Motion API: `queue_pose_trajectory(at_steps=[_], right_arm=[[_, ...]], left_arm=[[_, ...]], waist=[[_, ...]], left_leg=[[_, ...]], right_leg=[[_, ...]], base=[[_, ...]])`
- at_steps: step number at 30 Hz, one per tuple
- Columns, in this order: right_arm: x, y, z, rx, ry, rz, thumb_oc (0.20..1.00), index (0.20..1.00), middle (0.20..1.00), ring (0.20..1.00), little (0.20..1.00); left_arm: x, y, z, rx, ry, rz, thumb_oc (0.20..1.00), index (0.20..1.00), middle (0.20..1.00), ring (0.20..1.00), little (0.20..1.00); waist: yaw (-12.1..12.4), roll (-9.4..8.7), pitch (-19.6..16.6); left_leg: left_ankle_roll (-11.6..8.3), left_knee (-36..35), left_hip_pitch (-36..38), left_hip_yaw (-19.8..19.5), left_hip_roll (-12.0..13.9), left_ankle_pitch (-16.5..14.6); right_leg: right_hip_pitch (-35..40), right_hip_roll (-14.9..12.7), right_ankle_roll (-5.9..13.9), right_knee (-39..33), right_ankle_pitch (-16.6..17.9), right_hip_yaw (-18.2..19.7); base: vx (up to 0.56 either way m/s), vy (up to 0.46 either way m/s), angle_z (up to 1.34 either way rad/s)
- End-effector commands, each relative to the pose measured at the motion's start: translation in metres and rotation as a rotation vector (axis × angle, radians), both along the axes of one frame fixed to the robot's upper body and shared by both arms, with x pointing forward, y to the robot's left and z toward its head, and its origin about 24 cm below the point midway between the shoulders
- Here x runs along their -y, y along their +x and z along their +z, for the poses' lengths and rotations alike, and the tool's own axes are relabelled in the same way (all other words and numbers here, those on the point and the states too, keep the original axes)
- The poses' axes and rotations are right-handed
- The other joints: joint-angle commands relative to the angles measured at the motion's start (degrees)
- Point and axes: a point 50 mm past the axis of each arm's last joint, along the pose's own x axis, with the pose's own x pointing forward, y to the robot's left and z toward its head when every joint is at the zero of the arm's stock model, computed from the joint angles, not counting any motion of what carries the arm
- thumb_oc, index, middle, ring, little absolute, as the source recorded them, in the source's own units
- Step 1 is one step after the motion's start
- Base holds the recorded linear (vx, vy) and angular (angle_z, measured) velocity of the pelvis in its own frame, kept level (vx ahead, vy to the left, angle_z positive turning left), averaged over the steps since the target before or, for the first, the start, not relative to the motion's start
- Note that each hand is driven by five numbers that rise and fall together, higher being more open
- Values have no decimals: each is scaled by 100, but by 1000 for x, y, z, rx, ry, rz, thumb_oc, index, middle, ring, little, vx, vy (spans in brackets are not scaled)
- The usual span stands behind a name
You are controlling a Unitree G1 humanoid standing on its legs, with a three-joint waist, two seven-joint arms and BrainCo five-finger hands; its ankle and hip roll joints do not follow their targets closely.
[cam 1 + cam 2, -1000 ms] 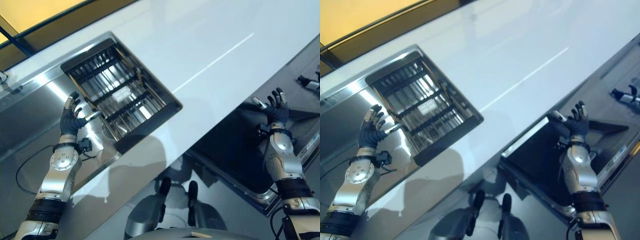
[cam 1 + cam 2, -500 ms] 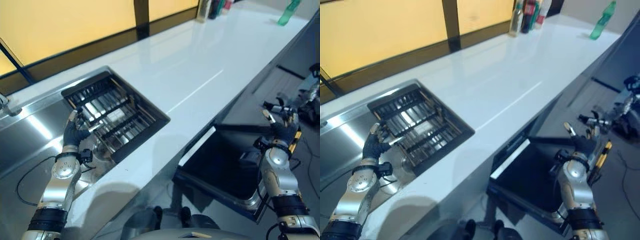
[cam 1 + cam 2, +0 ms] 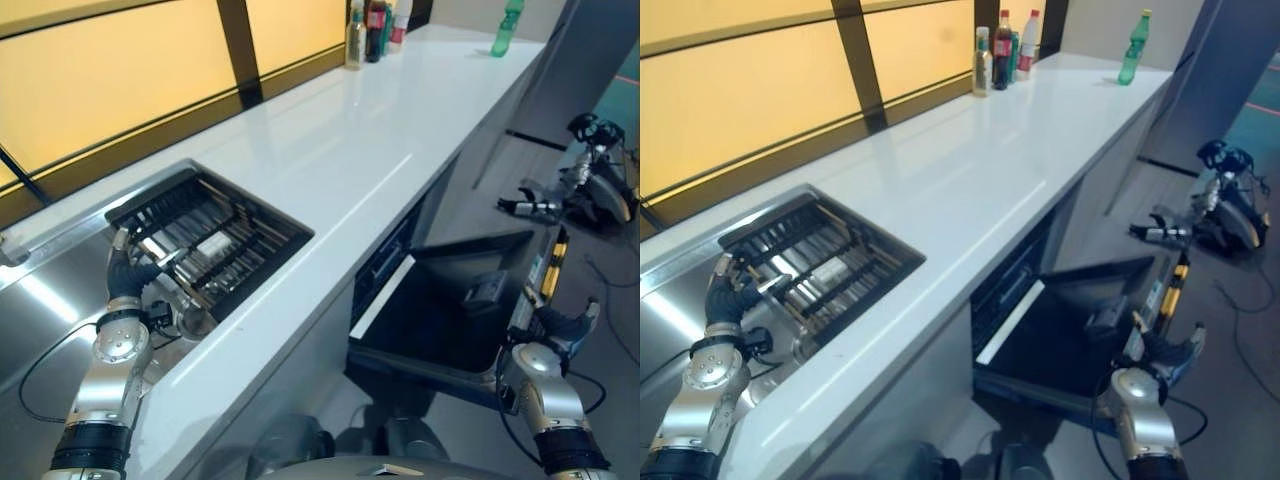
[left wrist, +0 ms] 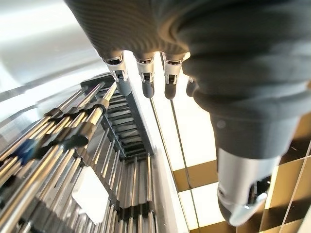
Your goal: Pick up plates and place into dishwasher.
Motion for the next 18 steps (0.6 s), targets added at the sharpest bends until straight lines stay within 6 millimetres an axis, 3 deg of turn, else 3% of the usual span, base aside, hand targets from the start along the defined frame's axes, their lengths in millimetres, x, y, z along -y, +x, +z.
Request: queue_pose_trajectory(at_steps=[1, 10, 14, 18], right_arm=[[10, -4, 8, -44, -179, -84, 1000, 1000, 1000, 1000, 1000], [50, -66, -30, -388, -326, -226, 1000, 1000, 1000, 1000, 1000], [69, -98, -39, -417, -221, -293, 1000, 1000, 1000, 1000, 1000], [84, -100, -30, -405, -294, -402, 1000, 1000, 1000, 1000, 1000]], left_arm=[[29, -25, -29, -47, -93, -26, 1000, 1000, 1000, 1000, 1000], [43, -48, -55, -122, -158, -18, 1000, 1000, 1000, 1000, 1000], [45, -57, -62, -138, -191, -1, 1000, 1000, 1000, 1000, 1000], [51, -53, -66, -139, -221, -24, 1000, 1000, 1000, 1000, 1000]], waist=[[-15, 215, 23], [-243, 684, -60], [-382, 942, -32], [-451, 1203, 46]], left_leg=[[-12, 266, -238, 25, -50, -221], [14, 501, -433, 138, -360, -276], [9, 651, -706, 247, -494, -279], [-16, 740, -1125, 427, -572, -200]], right_leg=[[-252, 74, -308, 635, 93, -46], [-682, -128, -319, 1185, -143, 245], [-1113, -208, -330, 1524, -256, 389], [-1630, -229, -358, 1801, -305, 493]], base=[[-14, 220, 22], [43, 169, 7], [22, 127, -6], [-52, 114, -6]])
